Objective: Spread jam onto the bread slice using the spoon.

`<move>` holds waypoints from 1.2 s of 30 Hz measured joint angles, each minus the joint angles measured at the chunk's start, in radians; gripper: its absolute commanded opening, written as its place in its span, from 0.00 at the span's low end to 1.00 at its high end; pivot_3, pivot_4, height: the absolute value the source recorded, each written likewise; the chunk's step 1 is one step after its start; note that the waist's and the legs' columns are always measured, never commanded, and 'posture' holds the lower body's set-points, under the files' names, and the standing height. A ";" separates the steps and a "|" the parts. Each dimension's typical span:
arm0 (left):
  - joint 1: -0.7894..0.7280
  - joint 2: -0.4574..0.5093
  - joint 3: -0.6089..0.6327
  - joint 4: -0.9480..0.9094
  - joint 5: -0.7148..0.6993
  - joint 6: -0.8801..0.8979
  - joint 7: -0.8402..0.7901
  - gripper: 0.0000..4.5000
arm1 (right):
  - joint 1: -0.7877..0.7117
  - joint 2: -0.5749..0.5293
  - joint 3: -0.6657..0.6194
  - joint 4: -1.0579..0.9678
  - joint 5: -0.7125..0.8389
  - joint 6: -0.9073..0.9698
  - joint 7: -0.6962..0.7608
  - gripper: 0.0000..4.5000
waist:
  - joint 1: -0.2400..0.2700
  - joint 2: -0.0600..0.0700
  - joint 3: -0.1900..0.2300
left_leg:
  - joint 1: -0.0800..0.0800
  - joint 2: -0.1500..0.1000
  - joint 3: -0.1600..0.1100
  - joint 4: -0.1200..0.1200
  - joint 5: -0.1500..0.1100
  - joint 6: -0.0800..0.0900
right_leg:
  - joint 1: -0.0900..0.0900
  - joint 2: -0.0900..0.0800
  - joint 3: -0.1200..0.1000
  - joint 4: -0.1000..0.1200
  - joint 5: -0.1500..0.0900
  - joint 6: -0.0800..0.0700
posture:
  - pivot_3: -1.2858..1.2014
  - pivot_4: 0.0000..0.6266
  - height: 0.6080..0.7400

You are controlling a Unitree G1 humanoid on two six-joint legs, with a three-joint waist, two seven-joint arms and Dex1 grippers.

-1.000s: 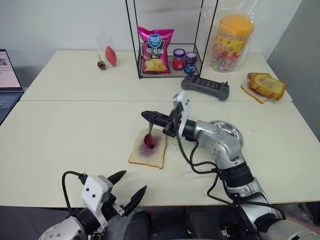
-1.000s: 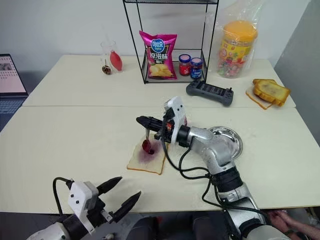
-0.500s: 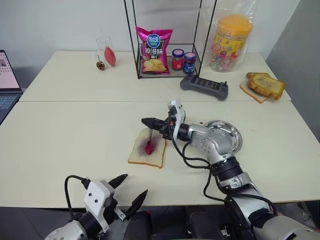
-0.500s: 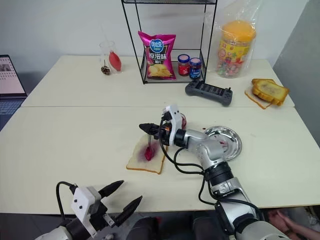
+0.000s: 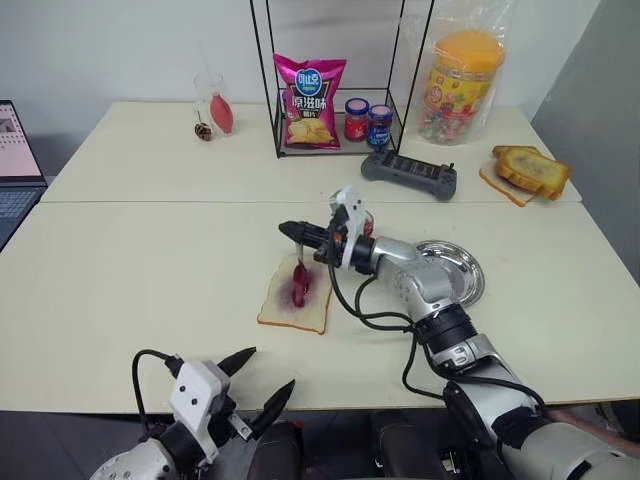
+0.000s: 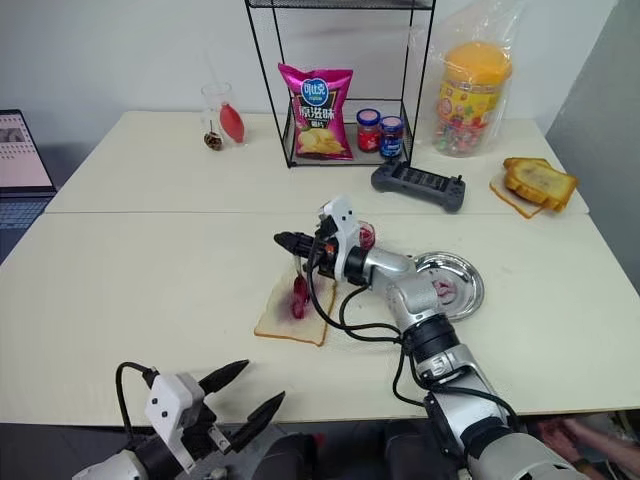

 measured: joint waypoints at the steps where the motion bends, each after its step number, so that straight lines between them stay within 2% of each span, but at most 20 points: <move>1: -0.004 0.001 0.000 -0.001 -0.002 0.005 0.001 1.00 | 0.000 -0.001 -0.002 -0.005 0.002 0.008 0.001 0.01 | 0.000 0.000 0.000 | 0.000 0.000 0.000 0.000 0.000 0.000 | 0.000 0.000 0.000 0.000 0.000 0.000 | 0.52 0.24 1.00; 9: -0.028 0.020 0.006 -0.010 -0.020 0.034 0.011 1.00 | 0.010 -0.008 -0.032 -0.225 0.108 0.220 0.013 0.01 | 0.000 0.000 0.000 | -0.001 0.001 -0.001 -0.002 0.000 0.000 | -0.001 0.000 -0.001 0.000 0.000 -0.001 | 0.52 0.24 1.00; 16: -0.031 0.022 0.005 -0.011 -0.020 0.037 0.014 1.00 | 0.038 -0.008 -0.075 -0.277 0.170 0.352 -0.038 0.01 | 0.000 0.000 0.000 | -0.001 0.001 0.000 -0.001 0.000 0.000 | -0.001 0.000 0.000 0.000 -0.001 0.000 | 0.52 0.24 1.00; 24: -0.033 0.024 -0.011 -0.021 -0.019 0.047 0.018 1.00 | 0.041 -0.004 -0.071 -0.253 0.117 0.261 -0.053 0.01 | -0.001 0.000 0.000 | -0.001 0.001 0.000 -0.001 0.000 0.000 | -0.001 0.001 -0.001 0.000 -0.001 0.001 | 0.52 0.24 1.00; 36: -0.079 0.033 -0.033 -0.126 -0.031 0.165 0.092 1.00 | 0.081 0.026 -0.011 -0.159 0.040 0.167 -0.050 0.01 | -0.001 0.000 0.000 | 0.000 0.001 0.000 -0.001 0.000 0.000 | 0.000 0.001 -0.001 0.000 0.000 0.001 | 0.52 0.24 1.00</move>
